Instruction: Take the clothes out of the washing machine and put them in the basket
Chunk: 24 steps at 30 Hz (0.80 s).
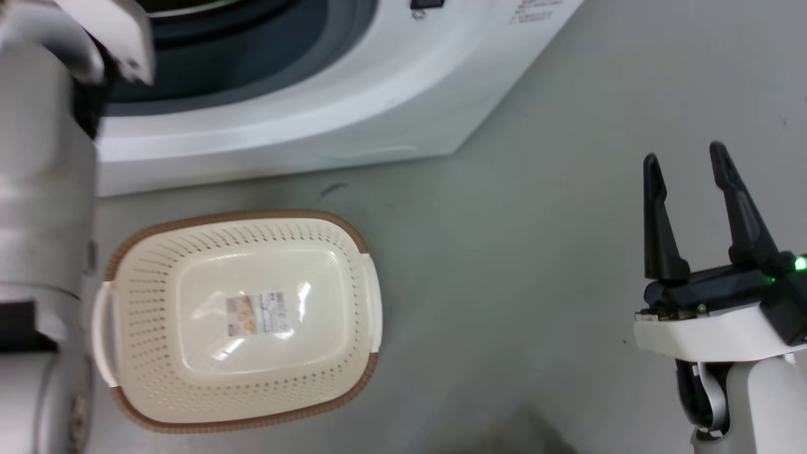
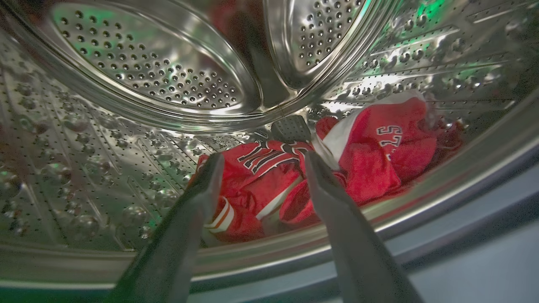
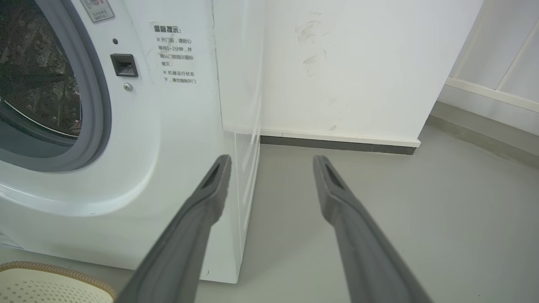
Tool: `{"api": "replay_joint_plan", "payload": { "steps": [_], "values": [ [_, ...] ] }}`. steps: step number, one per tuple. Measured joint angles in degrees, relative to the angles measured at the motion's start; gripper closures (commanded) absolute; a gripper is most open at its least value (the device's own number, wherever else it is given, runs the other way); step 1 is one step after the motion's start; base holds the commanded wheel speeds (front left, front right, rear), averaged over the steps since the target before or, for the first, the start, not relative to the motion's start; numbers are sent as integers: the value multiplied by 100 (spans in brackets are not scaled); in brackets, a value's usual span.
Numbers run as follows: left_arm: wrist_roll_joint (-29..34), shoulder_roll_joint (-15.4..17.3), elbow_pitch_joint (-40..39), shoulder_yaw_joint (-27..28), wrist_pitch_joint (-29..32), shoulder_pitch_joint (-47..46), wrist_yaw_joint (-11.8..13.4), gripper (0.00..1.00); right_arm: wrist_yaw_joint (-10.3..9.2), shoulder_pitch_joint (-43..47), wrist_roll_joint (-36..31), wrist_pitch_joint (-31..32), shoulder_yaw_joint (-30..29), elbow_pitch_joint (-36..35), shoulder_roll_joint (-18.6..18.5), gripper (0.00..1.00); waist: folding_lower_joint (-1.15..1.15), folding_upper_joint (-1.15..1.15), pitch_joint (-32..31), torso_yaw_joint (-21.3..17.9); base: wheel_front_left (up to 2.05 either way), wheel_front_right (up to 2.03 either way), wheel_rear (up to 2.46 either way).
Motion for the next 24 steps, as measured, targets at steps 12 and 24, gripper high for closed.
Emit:
{"api": "replay_joint_plan", "payload": {
  "steps": [12,24],
  "values": [
    [-1249,604,387,-1399,2068,-2072,-27,0,0,-410,357,0,44,-224,1,0,0,0,1216,-563,0,0,0],
    [-2325,1386,152,-2487,3667,-2889,-27,0,0,-520,590,0,110,-268,1,0,-1,0,1956,-912,0,0,0]
  ]
}}
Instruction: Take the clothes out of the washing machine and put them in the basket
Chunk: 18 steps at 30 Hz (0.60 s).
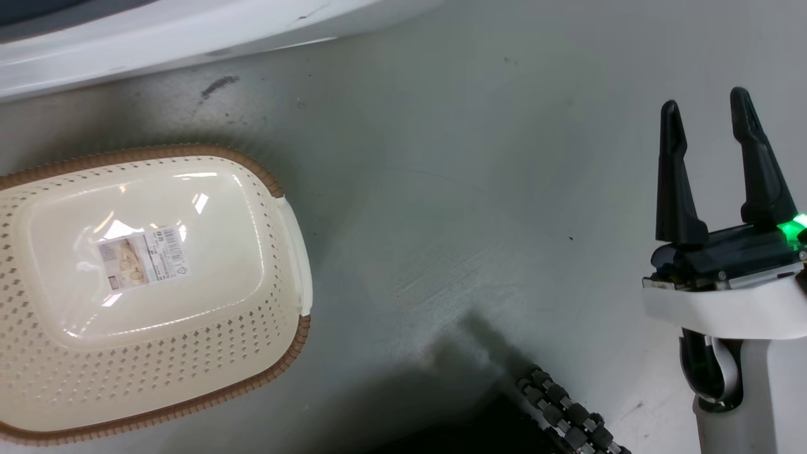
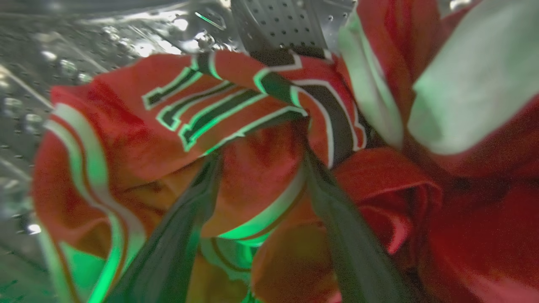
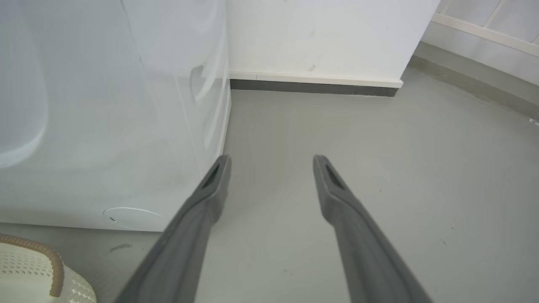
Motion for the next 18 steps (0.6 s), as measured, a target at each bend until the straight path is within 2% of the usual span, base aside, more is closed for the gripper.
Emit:
{"api": "replay_joint_plan", "payload": {
  "steps": [13,14,15,18],
  "values": [
    [-256,299,0,-572,-119,-317,0,0,0,-108,176,0,29,-4,1,0,-1,0,238,-163,0,0,0],
    [-264,305,22,-613,-136,-339,0,71,0,-109,176,0,26,-1,1,0,-1,0,237,-167,0,0,0],
    [-265,315,32,-648,-201,-360,0,100,0,-109,178,0,23,1,1,0,-1,0,233,-169,0,0,0],
    [-344,327,93,-721,-336,-377,0,100,0,-110,199,0,12,3,1,0,-1,0,215,-167,0,0,0]
  ]
}}
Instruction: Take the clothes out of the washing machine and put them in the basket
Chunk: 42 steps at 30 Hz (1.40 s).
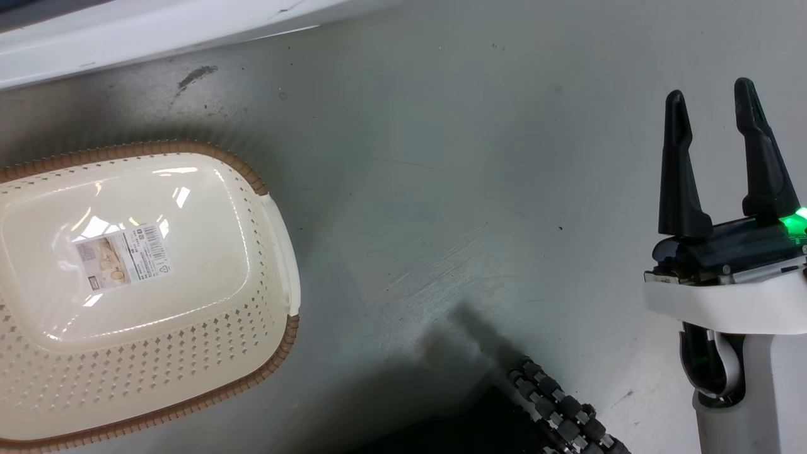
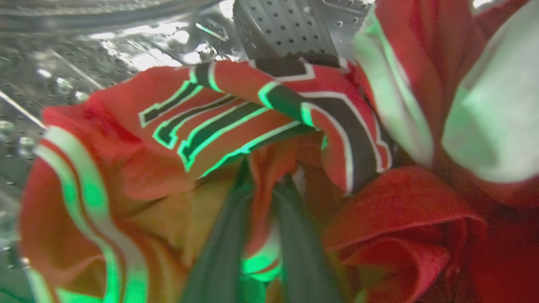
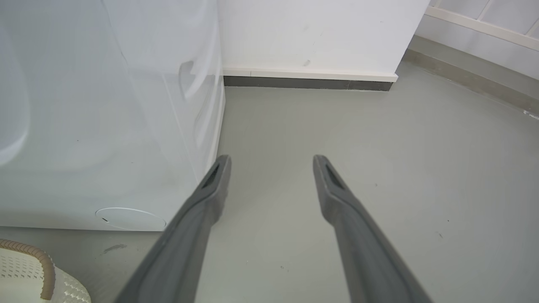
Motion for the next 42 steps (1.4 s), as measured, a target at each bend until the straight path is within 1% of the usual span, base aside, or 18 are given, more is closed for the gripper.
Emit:
{"api": "replay_joint_plan", "payload": {
  "steps": [4,7,11,15,21,22,28,32,35,37,41,42],
  "values": [
    [-36,23,78,-102,-272,-22,0,100,0,-4,-1,0,-12,4,0,0,0,0,-37,10,0,0,0],
    [-33,16,141,-151,-597,-110,0,100,0,-19,-11,0,-42,20,0,0,0,0,-85,40,0,0,0],
    [-101,-86,252,-198,-993,-121,0,100,0,-29,-63,0,-68,45,0,0,0,0,-202,126,0,0,0],
    [-270,-241,305,-264,-1392,92,0,100,0,-38,-181,0,-73,92,1,0,0,0,-398,242,0,0,0],
    [-667,-480,287,-383,-2065,720,0,100,0,-7,-334,0,-152,166,3,0,0,0,-813,459,0,0,0],
    [-866,-600,204,-448,-2449,1124,0,100,0,56,-442,0,-196,212,3,0,0,0,-1053,595,0,0,0],
    [-1267,-818,31,-557,-3156,1940,0,100,0,234,-652,0,-204,339,4,0,-1,0,-1565,876,0,0,0],
    [-1415,-922,-27,-600,-3661,2522,0,100,0,361,-748,0,-221,392,5,0,-1,0,-1917,1034,0,0,0],
    [-1547,-1053,-124,-577,-3919,2889,1,100,0,509,-789,0,-235,442,4,0,-1,0,-2176,1149,0,0,0],
    [-1514,-1096,-220,-569,-4024,3076,9,100,0,604,-864,0,-235,471,5,0,-1,0,-2351,1222,0,0,0],
    [-1567,-1120,-621,-364,-4114,3574,123,100,0,798,-928,0,-227,524,5,0,-1,0,-2703,1362,0,0,0],
    [-1543,-1102,-804,-303,-4118,3705,192,100,0,844,-947,0,-234,531,4,0,-1,0,-2793,1399,0,0,0]
  ]
}}
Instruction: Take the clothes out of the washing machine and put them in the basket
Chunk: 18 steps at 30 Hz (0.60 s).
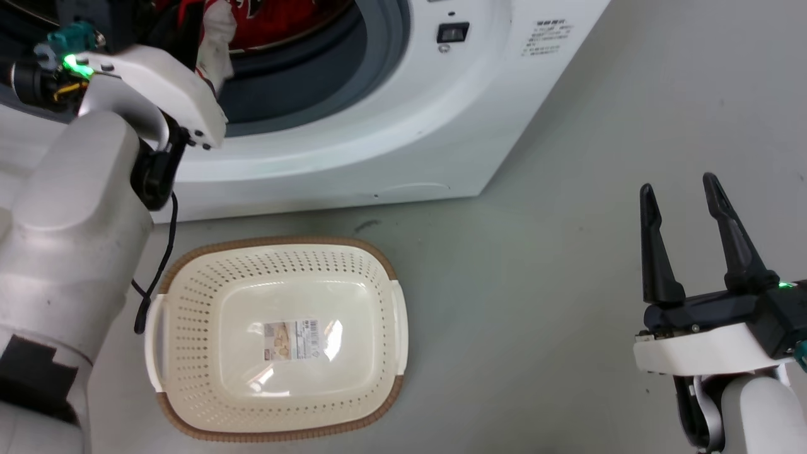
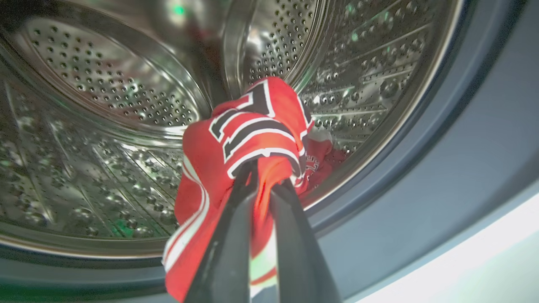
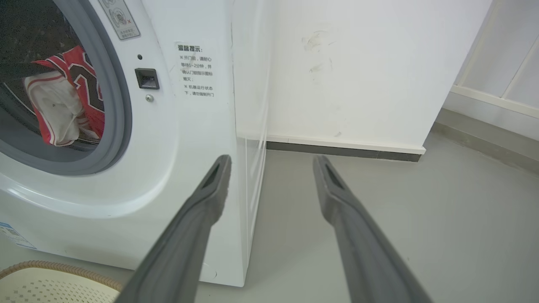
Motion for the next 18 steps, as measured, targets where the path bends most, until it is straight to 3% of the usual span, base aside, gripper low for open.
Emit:
{"api": "replay_joint_plan", "payload": {
  "steps": [10,18],
  "values": [
    [363,216,-2245,811,-2,1695,512,100,0,386,-83,0,20,99,1,0,-1,0,-825,336,0,0,0],
    [550,414,-3762,975,-2,2833,913,100,0,743,-126,0,80,170,1,0,0,0,-1455,543,0,0,0]
  ]
}}
